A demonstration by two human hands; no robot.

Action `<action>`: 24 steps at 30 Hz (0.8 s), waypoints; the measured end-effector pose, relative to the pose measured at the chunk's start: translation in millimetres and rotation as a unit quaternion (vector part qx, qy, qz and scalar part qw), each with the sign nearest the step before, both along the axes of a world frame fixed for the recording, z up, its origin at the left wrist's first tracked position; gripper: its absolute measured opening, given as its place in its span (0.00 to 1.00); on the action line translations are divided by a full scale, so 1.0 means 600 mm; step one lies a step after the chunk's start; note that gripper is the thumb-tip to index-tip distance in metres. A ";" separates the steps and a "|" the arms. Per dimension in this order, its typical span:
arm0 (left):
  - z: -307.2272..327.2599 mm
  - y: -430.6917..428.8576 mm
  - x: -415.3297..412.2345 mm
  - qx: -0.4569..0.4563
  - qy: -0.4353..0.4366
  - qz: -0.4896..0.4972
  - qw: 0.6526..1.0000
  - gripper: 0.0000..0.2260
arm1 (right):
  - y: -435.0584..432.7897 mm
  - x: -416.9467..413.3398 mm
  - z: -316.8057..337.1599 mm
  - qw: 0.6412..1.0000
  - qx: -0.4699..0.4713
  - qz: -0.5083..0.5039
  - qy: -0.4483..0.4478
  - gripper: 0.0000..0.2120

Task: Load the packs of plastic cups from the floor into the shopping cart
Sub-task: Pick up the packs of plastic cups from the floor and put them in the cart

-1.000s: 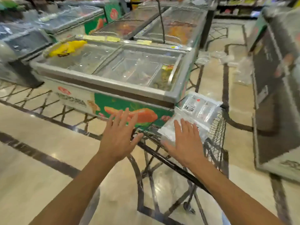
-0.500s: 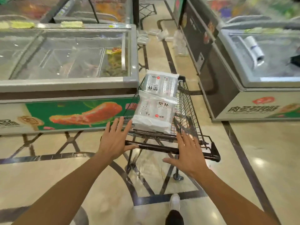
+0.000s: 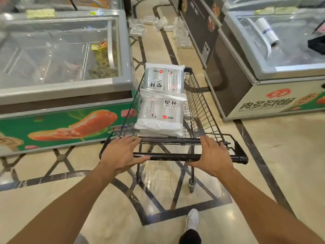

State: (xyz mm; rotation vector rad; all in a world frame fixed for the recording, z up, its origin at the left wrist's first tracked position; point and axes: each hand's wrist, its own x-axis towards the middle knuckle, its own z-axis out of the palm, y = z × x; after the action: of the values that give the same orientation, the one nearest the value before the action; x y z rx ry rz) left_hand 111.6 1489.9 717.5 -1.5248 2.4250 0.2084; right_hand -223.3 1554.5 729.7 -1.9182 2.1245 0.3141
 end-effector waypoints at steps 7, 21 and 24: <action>-0.001 -0.078 -0.063 -0.011 0.010 0.008 1.000 0.52 | -0.076 -0.063 0.017 1.000 0.012 0.013 0.004 0.65; 0.009 -0.306 -0.209 0.006 0.015 0.097 0.995 0.56 | -0.357 -0.208 0.031 0.997 0.027 0.071 -0.001 0.55; 0.007 -0.368 -0.232 0.019 0.019 0.111 0.993 0.57 | -0.433 -0.230 0.034 0.997 0.025 0.078 0.000 0.54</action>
State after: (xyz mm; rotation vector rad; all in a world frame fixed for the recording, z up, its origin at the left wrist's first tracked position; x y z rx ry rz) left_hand -27.5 1268.9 722.0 -1.7878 2.2617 0.3273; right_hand -361.1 1295.0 750.0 -2.0591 1.9519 0.3947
